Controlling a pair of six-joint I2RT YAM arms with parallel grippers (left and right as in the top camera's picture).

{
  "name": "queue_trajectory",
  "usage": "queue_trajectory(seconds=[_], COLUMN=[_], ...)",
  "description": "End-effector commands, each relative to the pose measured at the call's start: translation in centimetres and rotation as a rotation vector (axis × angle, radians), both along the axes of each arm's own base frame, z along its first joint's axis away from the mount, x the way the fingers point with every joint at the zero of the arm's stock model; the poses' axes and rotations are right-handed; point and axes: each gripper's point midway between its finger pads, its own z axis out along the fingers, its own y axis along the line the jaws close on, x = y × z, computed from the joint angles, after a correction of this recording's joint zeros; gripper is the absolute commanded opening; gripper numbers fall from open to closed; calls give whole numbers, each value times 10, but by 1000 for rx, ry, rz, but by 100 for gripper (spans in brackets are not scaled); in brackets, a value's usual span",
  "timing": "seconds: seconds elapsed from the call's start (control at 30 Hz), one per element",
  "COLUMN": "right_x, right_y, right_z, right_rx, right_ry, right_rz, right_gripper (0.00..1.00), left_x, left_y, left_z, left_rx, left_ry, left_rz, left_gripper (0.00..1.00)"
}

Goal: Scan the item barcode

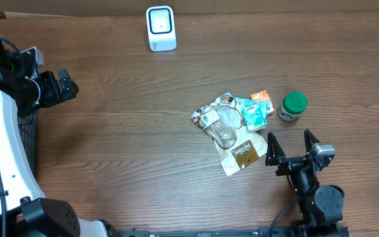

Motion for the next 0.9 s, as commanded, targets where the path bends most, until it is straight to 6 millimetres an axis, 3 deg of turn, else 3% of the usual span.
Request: queue_trajectory(seconds=[0.0, 0.57, 0.7, 0.87], right_x=[0, 0, 0, 0], right_y=[-1, -1, -1, -1], right_z=[-1, -1, -1, -1], right_rx=[2, 2, 1, 2], right_ry=[-8, -8, -8, -8], right_rz=[-3, -3, -3, -3], right_gripper=[100, 100, 100, 100], left_x=[0, -1, -5, 25], left_y=[1, 1, -7, -24], left_z=[3, 6, 18, 55], left_rx=[8, 12, 29, 132], left_ry=[-10, -18, -55, -340], left_rz=[-9, -8, -24, -91], left_gripper=[100, 100, 100, 100])
